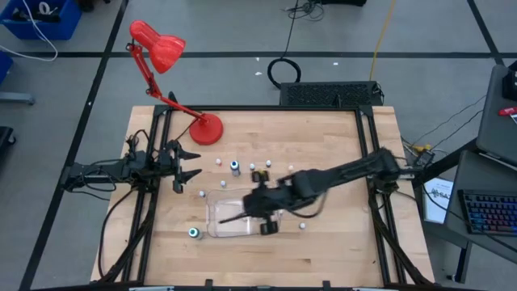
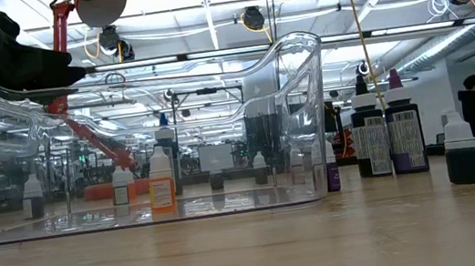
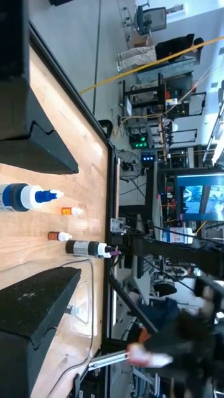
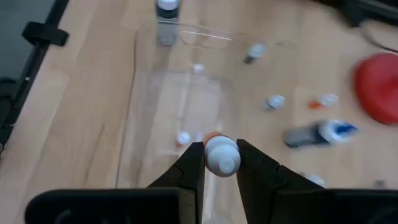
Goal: Pick & Place food coloring
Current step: Put the bottom small orange food coloring into the bin
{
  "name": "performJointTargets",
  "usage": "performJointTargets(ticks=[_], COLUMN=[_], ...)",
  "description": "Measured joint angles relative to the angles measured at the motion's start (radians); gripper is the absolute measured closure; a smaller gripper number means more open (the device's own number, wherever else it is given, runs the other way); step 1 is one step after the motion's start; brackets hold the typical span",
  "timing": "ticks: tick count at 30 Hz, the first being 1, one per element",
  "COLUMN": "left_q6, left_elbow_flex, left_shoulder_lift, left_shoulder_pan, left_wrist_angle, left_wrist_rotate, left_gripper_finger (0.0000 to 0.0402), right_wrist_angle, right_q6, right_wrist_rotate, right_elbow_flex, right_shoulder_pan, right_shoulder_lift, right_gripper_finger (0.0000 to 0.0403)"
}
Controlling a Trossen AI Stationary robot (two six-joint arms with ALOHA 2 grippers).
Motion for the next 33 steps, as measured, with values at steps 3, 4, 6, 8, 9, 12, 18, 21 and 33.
performJointTargets(ticks=[3,4,6,8,9,12,18,21,33], left_q6=[0.0,0.0,0.0,0.0,0.0,0.0,0.0,0.0,0.0], left_elbow_flex=[0.0,0.0,0.0,0.0,0.0,0.0,0.0,0.0,0.0], left_shoulder_lift=[0.0,0.0,0.0,0.0,0.0,0.0,0.0,0.0,0.0], left_shoulder_pan=[0.0,0.0,0.0,0.0,0.0,0.0,0.0,0.0,0.0], left_wrist_angle=[0.0,0.0,0.0,0.0,0.0,0.0,0.0,0.0,0.0], left_wrist_rotate=[0.0,0.0,0.0,0.0,0.0,0.0,0.0,0.0,0.0], left_gripper_finger=[0.0144,0.0144,0.0144,0.0144,0.0144,0.0144,0.0144,0.0144,0.0144], right_wrist_angle=[0.01,0.012,0.022,0.02,0.021,-0.014,-0.022,0.022,0.108], right_q6=[-0.025,-0.028,-0.031,-0.032,-0.032,-0.035,-0.025,-0.017,0.002], right_wrist_rotate=[-0.076,-0.099,-0.149,-0.178,-0.191,-0.193,-0.193,-0.193,-0.193], right_elbow_flex=[0.021,0.021,0.021,0.021,0.021,0.021,-0.006,-0.059,-0.161], right_shoulder_pan=[-0.037,-0.049,-0.069,-0.084,-0.089,-0.096,-0.1,-0.1,-0.1], right_shoulder_lift=[0.069,0.091,0.129,0.165,0.18,0.212,0.248,0.248,0.248], right_gripper_finger=[0.0345,0.0345,0.0345,0.0345,0.0345,0.0345,0.0345,0.0345,0.0345])
